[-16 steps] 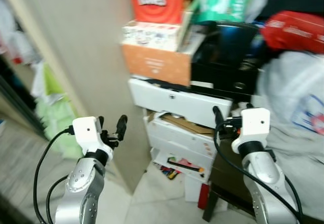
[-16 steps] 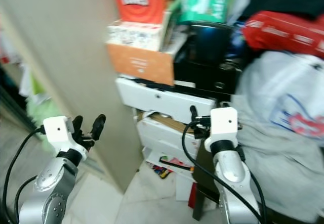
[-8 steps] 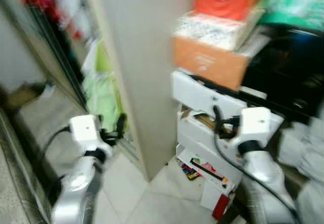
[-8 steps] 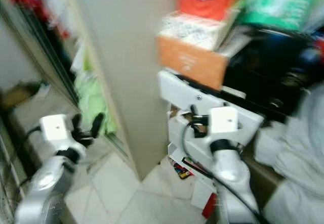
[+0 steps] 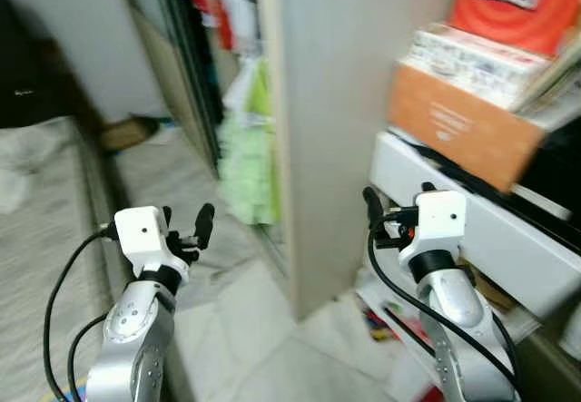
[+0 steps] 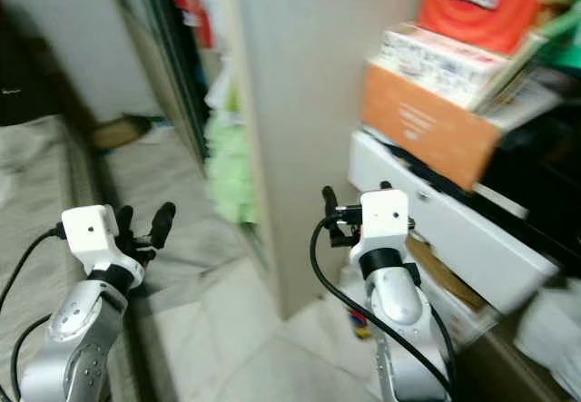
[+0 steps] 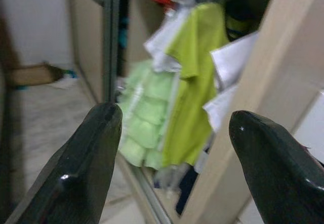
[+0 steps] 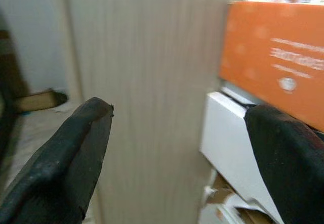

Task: Clean up the room

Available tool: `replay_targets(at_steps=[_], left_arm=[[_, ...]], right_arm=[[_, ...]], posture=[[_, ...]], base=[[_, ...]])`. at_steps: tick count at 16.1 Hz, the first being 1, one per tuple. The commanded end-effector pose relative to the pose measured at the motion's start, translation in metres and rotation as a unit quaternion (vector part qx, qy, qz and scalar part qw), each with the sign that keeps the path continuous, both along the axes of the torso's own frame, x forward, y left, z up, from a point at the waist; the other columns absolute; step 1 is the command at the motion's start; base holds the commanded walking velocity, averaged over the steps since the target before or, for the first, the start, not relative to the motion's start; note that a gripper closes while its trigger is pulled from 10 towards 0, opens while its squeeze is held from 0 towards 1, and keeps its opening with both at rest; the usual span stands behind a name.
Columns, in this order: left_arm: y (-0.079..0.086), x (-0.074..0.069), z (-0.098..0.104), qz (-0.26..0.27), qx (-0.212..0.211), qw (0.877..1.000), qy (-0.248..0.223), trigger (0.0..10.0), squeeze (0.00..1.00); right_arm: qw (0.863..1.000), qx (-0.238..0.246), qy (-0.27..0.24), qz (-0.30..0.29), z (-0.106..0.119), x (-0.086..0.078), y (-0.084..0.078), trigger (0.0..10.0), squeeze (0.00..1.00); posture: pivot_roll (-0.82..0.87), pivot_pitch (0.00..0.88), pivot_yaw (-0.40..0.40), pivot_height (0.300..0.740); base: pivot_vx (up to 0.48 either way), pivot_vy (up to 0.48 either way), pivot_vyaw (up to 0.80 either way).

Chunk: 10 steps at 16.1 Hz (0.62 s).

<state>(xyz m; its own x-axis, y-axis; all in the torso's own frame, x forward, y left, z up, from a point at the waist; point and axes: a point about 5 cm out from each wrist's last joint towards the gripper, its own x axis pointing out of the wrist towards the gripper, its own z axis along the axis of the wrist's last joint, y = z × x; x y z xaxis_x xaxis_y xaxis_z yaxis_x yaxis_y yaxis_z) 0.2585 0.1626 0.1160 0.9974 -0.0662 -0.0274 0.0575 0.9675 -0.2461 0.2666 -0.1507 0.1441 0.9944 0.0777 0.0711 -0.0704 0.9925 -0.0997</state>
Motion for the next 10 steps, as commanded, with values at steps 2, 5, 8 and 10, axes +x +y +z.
replay_targets(at_steps=[2, 5, 8, 10], left_arm=[[0.0005, -0.0010, 0.0010, 0.008, 0.005, 1.000, -0.001, 10.0, 0.00], [0.0013, -0.0013, 0.0010, 0.013, 0.008, 1.000, -0.001, 10.0, 0.00], [0.0034, -0.0013, 0.0013, 0.022, 0.014, 1.000, -0.001, 10.0, 0.00], [0.0045, -0.0011, 0.0011, 0.026, 0.016, 1.000, -0.001, 10.0, 0.00]], right_arm=[[1.000, 0.001, -0.003, 0.001, 0.0024, 0.0005, -0.0022, 10.0, 0.00], [1.000, 0.004, -0.004, 0.008, 0.0031, 0.0014, -0.0006, 10.0, 0.00], [1.000, 0.007, -0.006, 0.017, 0.0048, 0.0031, 0.0013, 10.0, 0.00], [1.000, 0.009, -0.006, 0.021, 0.0049, 0.0038, 0.0022, 10.0, 0.00]], posture=[[-0.10, 0.021, 0.062, 0.740], [-0.10, 0.019, 0.060, 0.740], [-0.09, 0.017, 0.060, 0.740], [-0.09, 0.015, 0.057, 0.740]], base=[[0.000, 0.000, 0.80], [0.000, 0.000, 0.80], [0.000, 0.000, 0.80], [0.000, 0.000, 0.80]])
